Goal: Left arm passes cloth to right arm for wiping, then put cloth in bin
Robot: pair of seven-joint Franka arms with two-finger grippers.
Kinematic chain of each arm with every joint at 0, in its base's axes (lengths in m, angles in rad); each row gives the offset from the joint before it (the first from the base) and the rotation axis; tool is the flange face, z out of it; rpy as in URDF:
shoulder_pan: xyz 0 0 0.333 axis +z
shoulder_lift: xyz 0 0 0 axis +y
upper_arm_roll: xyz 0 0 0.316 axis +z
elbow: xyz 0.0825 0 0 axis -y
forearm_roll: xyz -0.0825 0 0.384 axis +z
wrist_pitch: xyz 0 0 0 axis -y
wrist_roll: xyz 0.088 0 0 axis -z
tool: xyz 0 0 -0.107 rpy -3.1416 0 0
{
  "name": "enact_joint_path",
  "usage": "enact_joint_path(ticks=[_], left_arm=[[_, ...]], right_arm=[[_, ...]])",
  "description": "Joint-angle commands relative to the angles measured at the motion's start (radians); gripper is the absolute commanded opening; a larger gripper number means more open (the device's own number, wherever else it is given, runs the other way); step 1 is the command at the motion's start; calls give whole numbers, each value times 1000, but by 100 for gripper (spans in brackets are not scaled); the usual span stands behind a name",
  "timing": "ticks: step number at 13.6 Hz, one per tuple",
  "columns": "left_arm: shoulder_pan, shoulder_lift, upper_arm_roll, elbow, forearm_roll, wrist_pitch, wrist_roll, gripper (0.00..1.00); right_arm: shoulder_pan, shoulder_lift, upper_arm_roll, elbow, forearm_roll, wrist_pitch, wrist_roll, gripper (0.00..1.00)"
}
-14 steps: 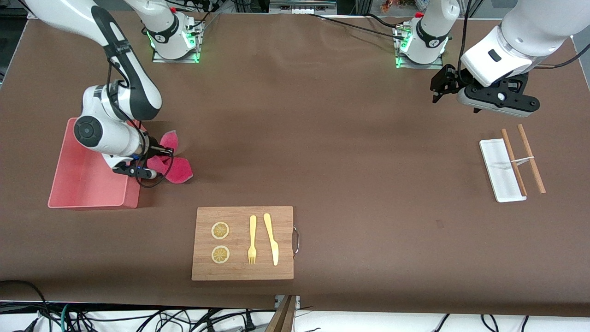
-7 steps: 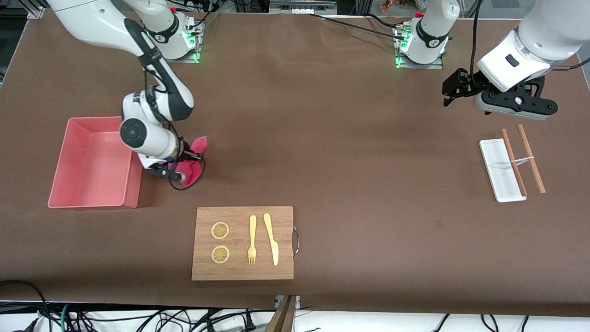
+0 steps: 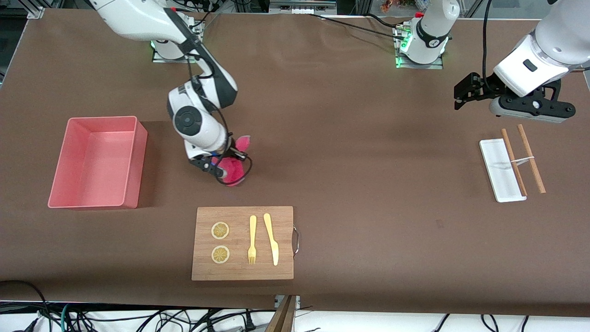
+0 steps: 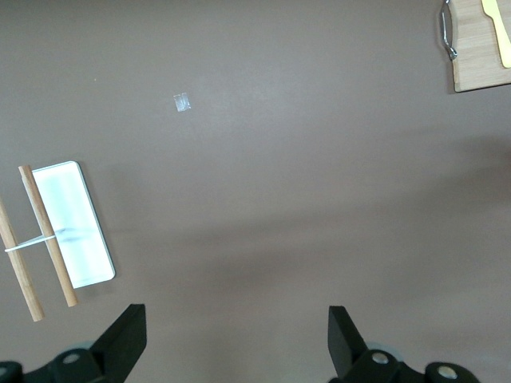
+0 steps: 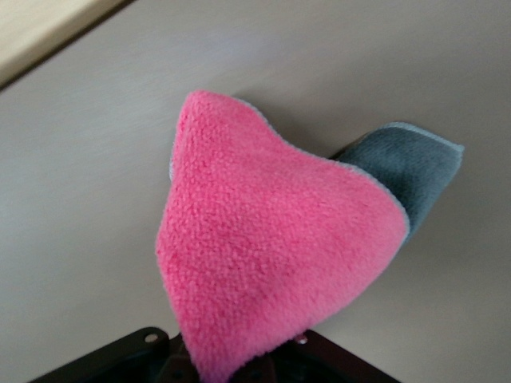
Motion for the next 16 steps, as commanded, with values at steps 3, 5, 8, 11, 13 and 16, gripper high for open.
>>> enact_joint_path(ticks=[3, 5, 8, 11, 13, 16], left_arm=[[7, 1, -2, 16, -18, -15, 12, 100], [8, 1, -3, 16, -18, -13, 12, 100], [7, 3, -5, 18, -18, -12, 12, 100], [7, 3, -6, 18, -18, -10, 10, 100], [7, 3, -5, 18, -18, -10, 10, 100], [7, 3, -6, 18, -18, -10, 10, 100]], right_arm=[[42, 27, -9, 126, 77, -61, 59, 0], [23, 19, -12, 122, 74, -90, 44, 0], [-59, -17, -15, 77, 72, -184, -58, 0], [-185, -103, -15, -44, 71, -188, -210, 0], [-260, -146, -15, -111, 71, -188, -336, 0], [-381, -189, -15, -190, 71, -188, -552, 0]])
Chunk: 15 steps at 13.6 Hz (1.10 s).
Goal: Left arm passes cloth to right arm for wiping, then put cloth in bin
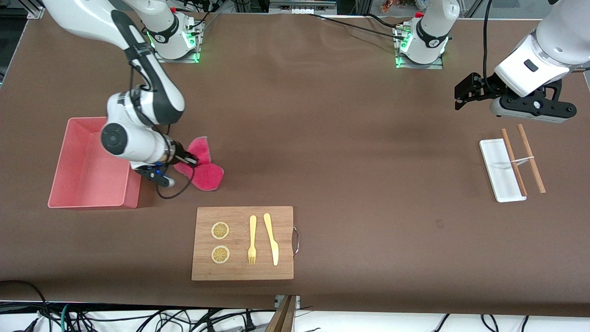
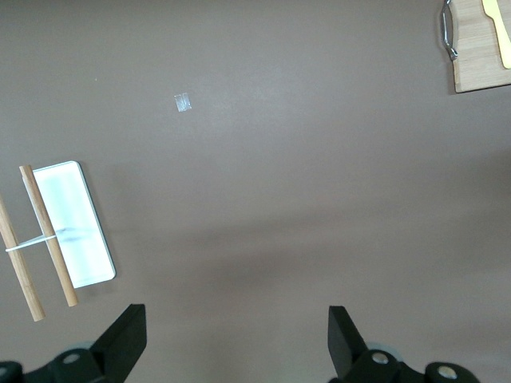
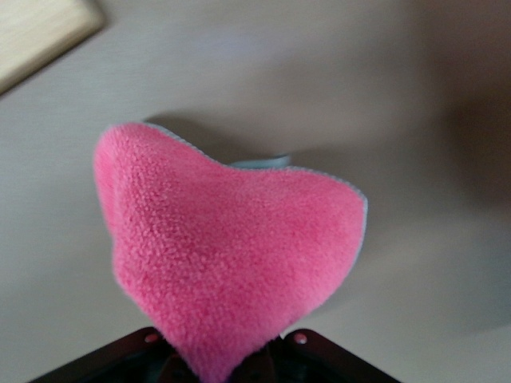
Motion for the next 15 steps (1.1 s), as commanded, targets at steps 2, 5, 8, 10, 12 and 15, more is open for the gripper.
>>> enact_joint_path(ticks=[2, 5, 8, 10, 12, 15], left_arm=[[6, 3, -4, 18, -18, -10, 10, 100], [6, 3, -4, 18, -18, -10, 10, 100], [6, 3, -4, 18, -18, -10, 10, 100], [6, 3, -4, 18, -18, -10, 10, 100], [6, 4, -4, 18, -18, -10, 10, 100], [6, 4, -4, 18, -18, -10, 10, 100]], right_arm=[[-146, -84, 15, -114, 10, 1, -266, 0], [-217, -108, 14, -112, 5, -25, -381, 0], [-240, -177, 11, -77, -39, -138, -389, 0], [-258, -218, 11, -28, -70, -245, -409, 0], [-301, -243, 11, 42, -73, -359, -472, 0], [-366, -297, 9, 80, -91, -444, -499, 0]])
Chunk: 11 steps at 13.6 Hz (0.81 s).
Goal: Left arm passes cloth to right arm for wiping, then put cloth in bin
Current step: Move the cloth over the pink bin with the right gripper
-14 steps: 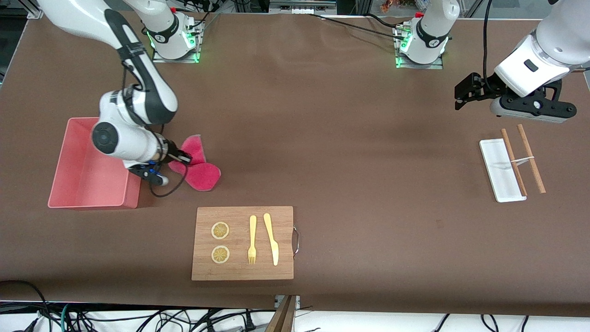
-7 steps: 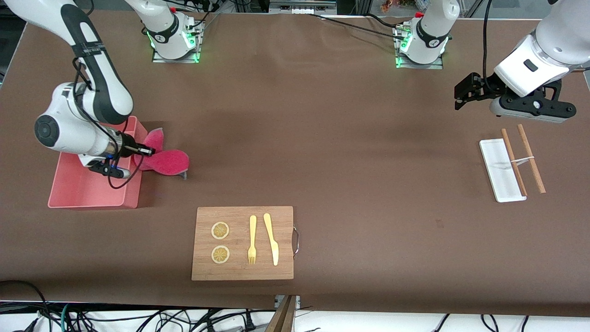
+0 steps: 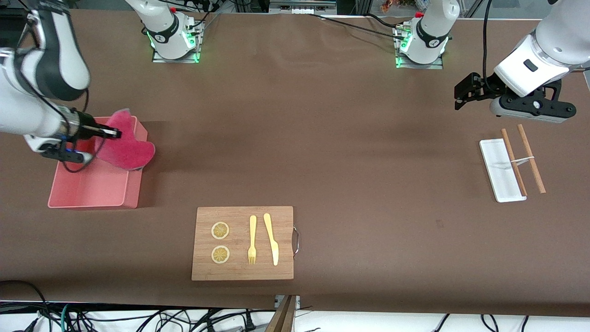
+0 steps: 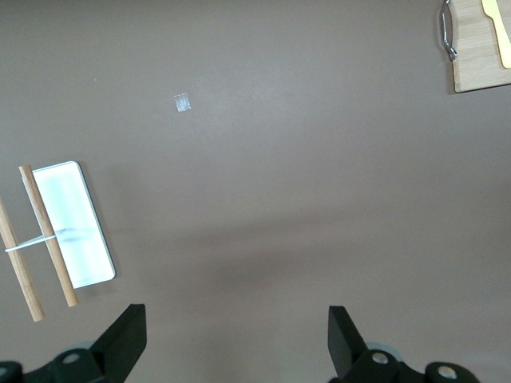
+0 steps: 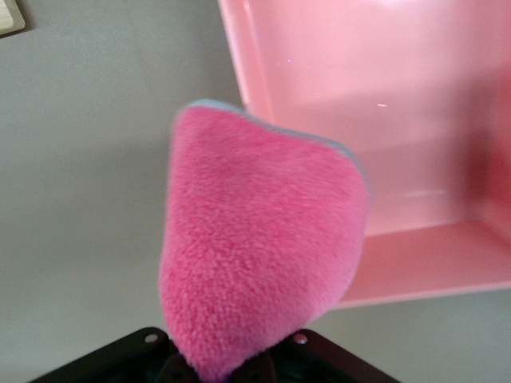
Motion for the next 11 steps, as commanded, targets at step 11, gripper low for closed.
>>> enact_joint_path(ticks=[11], left_arm=[[6, 3, -1, 17, -18, -10, 12, 100]], right_arm=[[-92, -121, -52, -179, -118, 319, -282, 0]])
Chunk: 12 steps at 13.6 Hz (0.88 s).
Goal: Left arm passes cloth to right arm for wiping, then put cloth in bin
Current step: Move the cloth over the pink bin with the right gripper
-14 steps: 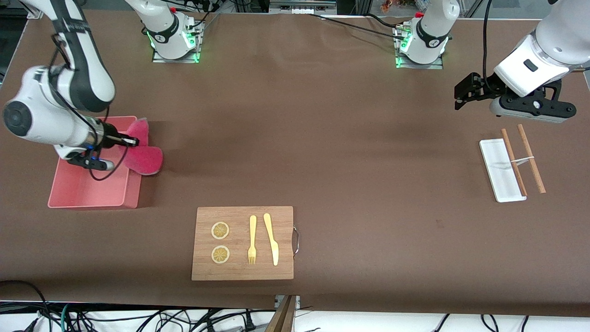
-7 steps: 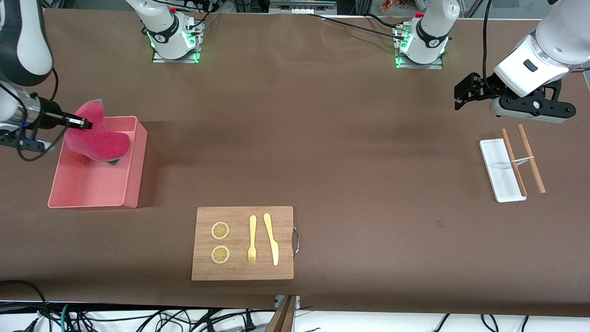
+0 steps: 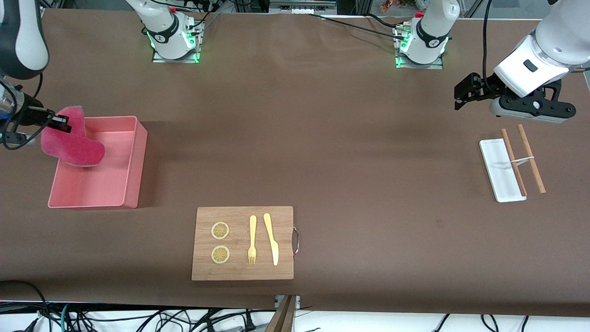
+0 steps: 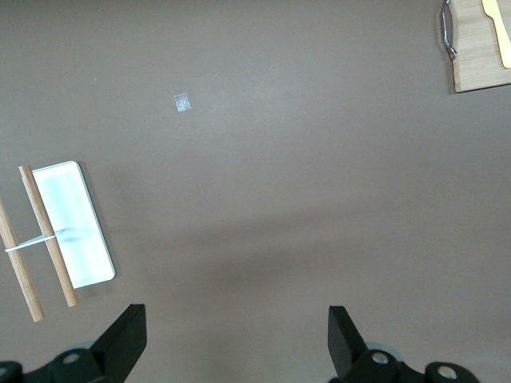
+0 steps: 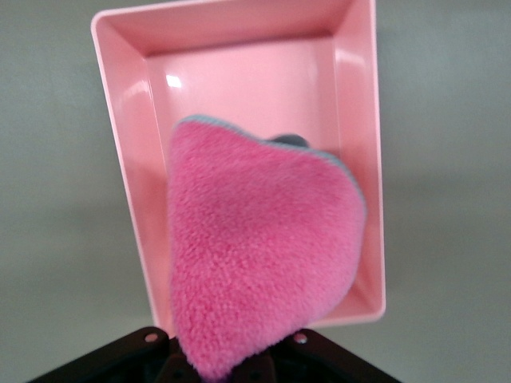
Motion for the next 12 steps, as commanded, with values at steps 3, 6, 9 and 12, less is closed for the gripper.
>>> enact_joint_path(ticks=[3, 6, 9, 12], left_arm=[[5, 4, -1, 17, -18, -10, 12, 100], [5, 4, -1, 17, -18, -10, 12, 100], [5, 4, -2, 17, -18, -9, 10, 100], [5, 4, -1, 17, -16, -9, 12, 100]], right_arm=[[-6, 24, 15, -42, -16, 110, -43, 0], [-4, 51, 17, -41, -16, 136, -34, 4], [-3, 39, 47, -33, -14, 124, -27, 52], [-4, -5, 61, -25, -14, 84, -34, 100]])
